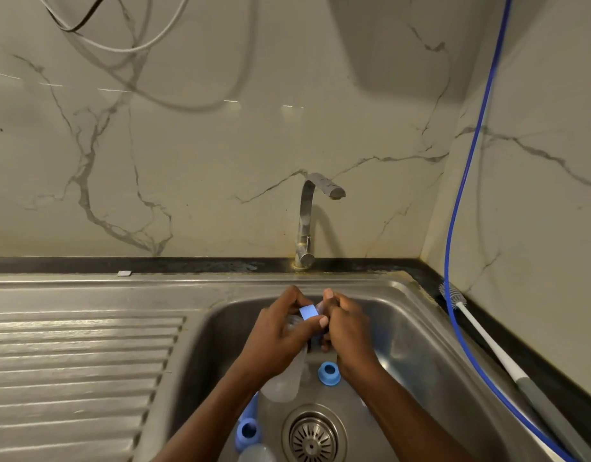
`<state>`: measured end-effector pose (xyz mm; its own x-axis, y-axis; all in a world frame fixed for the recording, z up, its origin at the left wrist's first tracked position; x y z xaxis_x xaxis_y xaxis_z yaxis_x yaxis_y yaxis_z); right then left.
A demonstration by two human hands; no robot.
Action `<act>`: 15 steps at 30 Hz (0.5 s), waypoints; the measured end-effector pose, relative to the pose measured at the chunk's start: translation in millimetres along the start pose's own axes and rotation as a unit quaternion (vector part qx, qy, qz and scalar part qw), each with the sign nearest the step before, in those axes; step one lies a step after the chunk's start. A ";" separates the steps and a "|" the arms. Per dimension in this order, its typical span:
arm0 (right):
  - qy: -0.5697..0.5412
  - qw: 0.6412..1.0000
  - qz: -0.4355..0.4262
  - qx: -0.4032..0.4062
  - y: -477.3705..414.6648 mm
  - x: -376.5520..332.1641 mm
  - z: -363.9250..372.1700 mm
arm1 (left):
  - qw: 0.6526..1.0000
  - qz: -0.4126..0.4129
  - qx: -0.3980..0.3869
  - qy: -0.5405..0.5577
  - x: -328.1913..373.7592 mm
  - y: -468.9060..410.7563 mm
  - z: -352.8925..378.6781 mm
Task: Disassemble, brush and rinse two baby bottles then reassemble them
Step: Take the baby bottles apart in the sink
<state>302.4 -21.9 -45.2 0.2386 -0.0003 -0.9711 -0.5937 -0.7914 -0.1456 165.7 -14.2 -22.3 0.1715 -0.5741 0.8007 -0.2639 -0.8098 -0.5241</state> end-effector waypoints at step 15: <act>-0.011 0.990 -0.050 -0.134 15.6 4.0 17.9 | 0.987 0.034 0.076 -0.139 -26.0 4.4 -17.3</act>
<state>280.3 -23.3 -54.7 0.2675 0.0961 -0.9588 -0.3422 -0.9207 -0.1877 143.7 -0.8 -40.4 0.4174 -0.6216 0.6629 -0.1411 -0.7650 -0.6284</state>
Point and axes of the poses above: each hand's wrist, its own y-axis away from the middle knuckle, its own z-axis out of the palm, x = y × z, the point moved 9 cm from there along -y, towards the middle knuckle, and after that the axes turned 8 degrees about x, right-handed, at the moved point
